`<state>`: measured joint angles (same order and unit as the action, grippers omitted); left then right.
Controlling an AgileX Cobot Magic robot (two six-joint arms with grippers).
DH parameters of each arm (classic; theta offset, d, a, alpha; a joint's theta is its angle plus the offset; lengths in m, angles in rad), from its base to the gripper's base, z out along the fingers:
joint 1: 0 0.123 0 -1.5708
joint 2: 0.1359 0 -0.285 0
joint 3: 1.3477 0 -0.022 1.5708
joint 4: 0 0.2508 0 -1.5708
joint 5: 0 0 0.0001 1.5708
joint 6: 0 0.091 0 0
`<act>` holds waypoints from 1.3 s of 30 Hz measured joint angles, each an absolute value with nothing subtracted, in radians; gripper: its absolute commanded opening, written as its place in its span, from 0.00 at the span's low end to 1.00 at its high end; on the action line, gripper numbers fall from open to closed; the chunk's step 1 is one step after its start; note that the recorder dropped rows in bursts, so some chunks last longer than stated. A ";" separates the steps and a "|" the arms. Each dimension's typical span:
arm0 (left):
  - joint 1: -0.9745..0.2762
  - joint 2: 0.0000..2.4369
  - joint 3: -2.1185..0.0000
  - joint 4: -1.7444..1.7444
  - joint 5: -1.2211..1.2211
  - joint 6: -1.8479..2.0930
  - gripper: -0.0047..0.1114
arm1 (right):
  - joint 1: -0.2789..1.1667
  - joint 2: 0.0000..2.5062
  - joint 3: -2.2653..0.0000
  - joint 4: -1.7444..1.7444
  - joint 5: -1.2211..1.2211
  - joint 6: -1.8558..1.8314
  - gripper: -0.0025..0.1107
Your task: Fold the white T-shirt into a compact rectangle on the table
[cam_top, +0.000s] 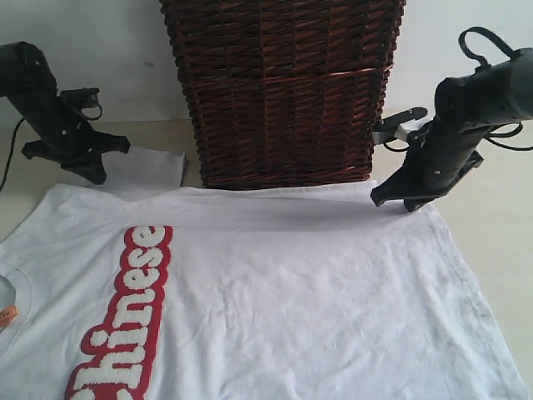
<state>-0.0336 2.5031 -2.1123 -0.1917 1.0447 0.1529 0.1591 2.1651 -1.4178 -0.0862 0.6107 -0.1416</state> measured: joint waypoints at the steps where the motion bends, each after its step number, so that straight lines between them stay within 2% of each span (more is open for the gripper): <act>1: -0.034 2.490 -2.112 -0.202 1.054 0.175 0.04 | 0.159 2.153 -1.416 -0.048 0.615 -0.193 0.02; 6: -0.037 2.372 -2.112 -0.214 1.133 0.278 0.04 | 0.157 2.049 -1.416 0.105 0.619 -0.373 0.02; 13: -0.045 2.142 -2.058 -0.207 1.200 0.447 0.04 | 0.157 1.907 -1.416 0.153 0.635 -0.414 0.02; 21: -0.102 1.776 -1.670 -0.132 1.216 0.594 0.04 | 0.157 1.852 -1.416 0.324 0.693 -0.487 0.02; 26: -0.102 1.534 -1.357 -0.020 1.218 0.732 0.05 | 0.159 1.831 -1.370 0.483 0.705 -0.601 0.02; 29: -0.102 1.414 -1.165 0.012 1.221 0.924 0.14 | 0.159 1.815 -1.331 0.509 0.693 -0.619 0.02; 31: -0.102 1.349 -1.032 0.043 1.199 1.036 0.27 | 0.159 1.803 -1.307 0.524 0.683 -0.625 0.02; 34: -0.102 1.294 -0.862 0.111 1.057 1.102 0.61 | 0.159 1.794 -1.296 0.538 0.676 -0.633 0.02; 36: -0.102 1.279 -0.771 0.153 0.939 1.116 0.90 | 0.159 1.790 -1.296 0.543 0.674 -0.634 0.02; 37: -0.102 1.277 -0.726 0.168 0.866 1.121 0.94 | 0.159 1.788 -1.296 0.543 0.674 -0.634 0.02; 39: -0.102 1.277 -0.650 0.178 0.722 1.125 0.94 | 0.159 1.786 -1.296 0.547 0.672 -0.636 0.02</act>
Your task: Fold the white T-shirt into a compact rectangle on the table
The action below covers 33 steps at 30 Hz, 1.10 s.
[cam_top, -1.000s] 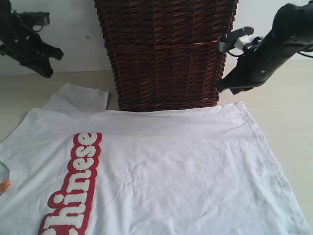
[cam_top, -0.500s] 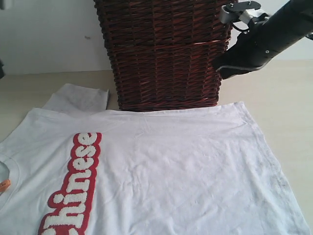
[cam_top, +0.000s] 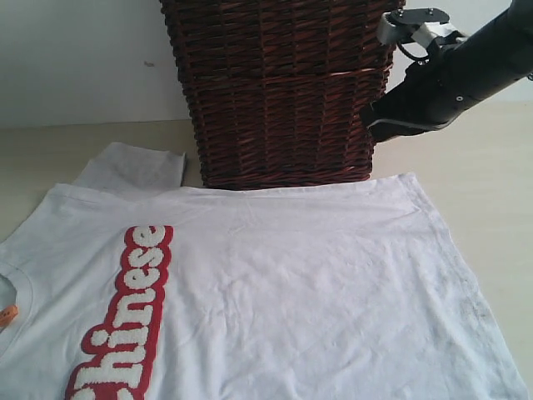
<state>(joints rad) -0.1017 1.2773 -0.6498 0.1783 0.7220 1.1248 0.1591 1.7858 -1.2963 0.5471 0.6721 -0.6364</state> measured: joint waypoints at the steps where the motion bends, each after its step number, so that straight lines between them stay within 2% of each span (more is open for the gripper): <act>1: -0.102 1.277 -0.620 0.184 0.640 1.125 0.94 | 0.159 1.786 -1.296 0.547 0.672 -0.639 0.02; 6: -0.102 1.275 -0.559 0.221 0.384 1.186 0.94 | 0.159 1.786 -1.296 0.549 0.666 -0.640 0.02; 12: -0.100 1.256 -0.555 0.298 0.335 1.195 0.94 | 0.159 1.786 -1.296 0.549 0.653 -0.642 0.02; 18: -0.110 1.213 -0.555 0.203 0.278 1.187 0.94 | 0.159 1.786 -1.296 0.549 0.647 -0.642 0.02; 25: -0.088 1.257 -0.557 0.139 0.546 1.392 0.94 | 0.159 1.786 -1.296 0.549 0.642 -0.642 0.02; 31: -0.065 1.375 -0.694 0.025 0.834 1.486 0.94 | 0.159 1.786 -1.296 0.549 0.642 -0.642 0.02; 33: -0.063 1.440 -0.718 0.013 0.857 1.512 0.94 | 0.159 1.786 -1.296 0.549 0.642 -0.647 0.02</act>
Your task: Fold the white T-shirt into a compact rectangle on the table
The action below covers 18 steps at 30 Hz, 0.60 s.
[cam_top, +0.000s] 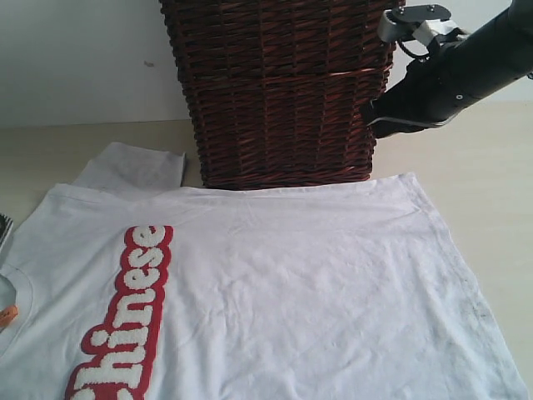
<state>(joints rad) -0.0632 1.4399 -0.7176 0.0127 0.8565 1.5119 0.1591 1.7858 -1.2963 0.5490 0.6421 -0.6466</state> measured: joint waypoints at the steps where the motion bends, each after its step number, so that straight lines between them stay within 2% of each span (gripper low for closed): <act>1: -0.063 1.472 -0.718 0.011 0.850 1.531 0.94 | 0.159 1.786 -1.296 0.549 0.642 -0.652 0.02; 9: 0.085 1.656 -0.722 0.037 0.670 1.630 0.94 | 0.159 1.786 -1.296 0.547 0.638 -0.662 0.02; 18: 0.089 1.743 -0.727 0.049 0.607 1.687 0.94 | 0.159 1.809 -1.296 0.547 0.634 -0.667 0.02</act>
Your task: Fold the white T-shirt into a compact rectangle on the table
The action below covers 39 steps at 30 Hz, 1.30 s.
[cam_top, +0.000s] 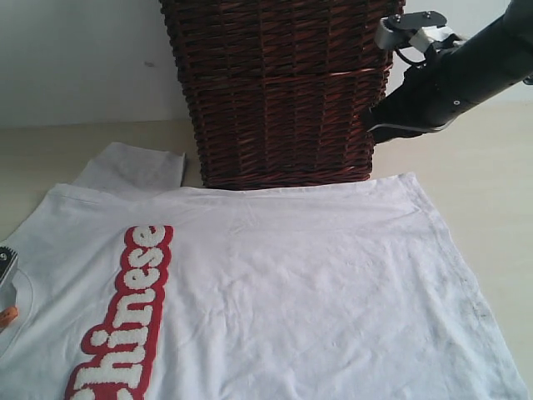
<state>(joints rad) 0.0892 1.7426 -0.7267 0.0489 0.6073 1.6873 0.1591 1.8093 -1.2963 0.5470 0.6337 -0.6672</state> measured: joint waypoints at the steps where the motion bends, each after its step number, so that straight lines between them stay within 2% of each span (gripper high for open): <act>1: 0.089 1.743 -0.727 0.049 0.607 1.689 0.94 | 0.159 1.815 -1.296 0.545 0.634 -0.667 0.02; 27: 0.089 1.759 -0.739 0.051 0.622 1.695 0.94 | 0.159 1.832 -1.296 0.614 0.659 -0.700 0.02; 39: 0.089 1.759 -0.739 0.051 0.622 1.695 0.94 | 0.159 1.741 -1.296 0.660 0.691 -0.700 0.02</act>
